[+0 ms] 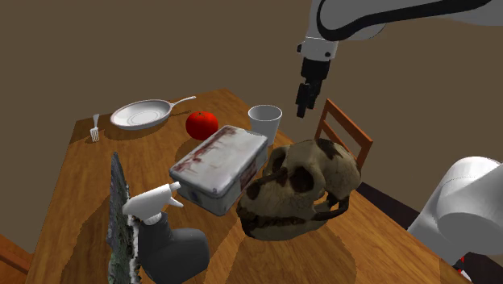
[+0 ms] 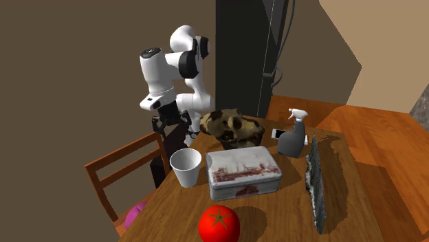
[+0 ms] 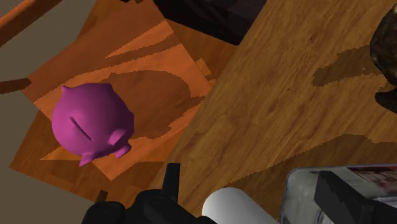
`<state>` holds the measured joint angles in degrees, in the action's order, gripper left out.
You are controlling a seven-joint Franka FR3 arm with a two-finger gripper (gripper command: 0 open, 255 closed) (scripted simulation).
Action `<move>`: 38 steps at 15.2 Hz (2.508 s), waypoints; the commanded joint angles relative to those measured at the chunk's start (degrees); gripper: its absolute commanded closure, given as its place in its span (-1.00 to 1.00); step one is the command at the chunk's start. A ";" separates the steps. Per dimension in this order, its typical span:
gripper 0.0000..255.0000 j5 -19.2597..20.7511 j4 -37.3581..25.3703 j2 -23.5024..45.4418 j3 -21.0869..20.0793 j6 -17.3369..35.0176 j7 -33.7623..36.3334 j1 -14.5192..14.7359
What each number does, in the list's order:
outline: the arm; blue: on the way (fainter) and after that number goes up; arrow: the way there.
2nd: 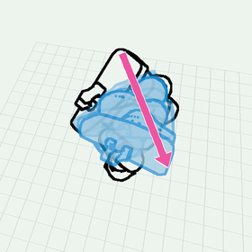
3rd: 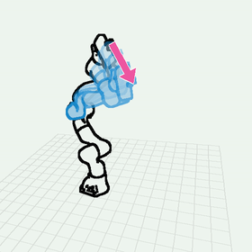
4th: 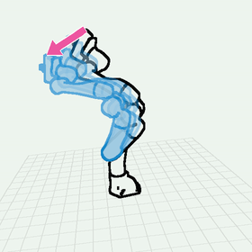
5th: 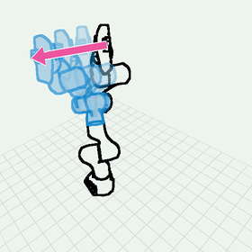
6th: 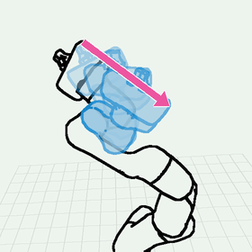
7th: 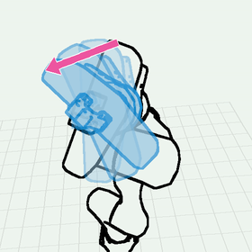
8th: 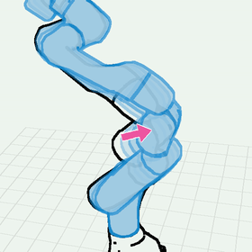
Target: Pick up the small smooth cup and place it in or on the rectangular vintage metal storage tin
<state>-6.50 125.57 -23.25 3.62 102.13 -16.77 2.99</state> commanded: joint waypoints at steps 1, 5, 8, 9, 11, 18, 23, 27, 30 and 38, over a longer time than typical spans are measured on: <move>-1.00 -1.25 -3.65 4.67 0.91 1.35 -2.96 0.65; -1.00 -4.28 -11.71 13.49 2.33 2.39 -8.75 1.53; -1.00 -6.88 -18.71 20.20 2.96 2.13 -12.88 1.86; -1.00 -7.62 -20.77 22.05 3.04 1.91 -13.95 1.88; -1.00 -7.73 -19.40 22.16 2.84 3.41 -14.03 1.99; -1.00 -8.12 -15.86 22.69 2.40 7.55 -14.28 2.41; -1.00 -8.12 -15.87 22.69 2.40 7.55 -14.28 2.40; 1.00 -8.12 -15.87 22.69 2.40 7.55 -14.28 2.41; 1.00 -8.12 -15.87 22.69 2.40 7.55 -14.28 2.40; 1.00 -7.83 -18.48 22.32 2.45 4.64 -13.58 2.36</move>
<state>-14.42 107.83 -0.78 6.11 107.62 -30.65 5.31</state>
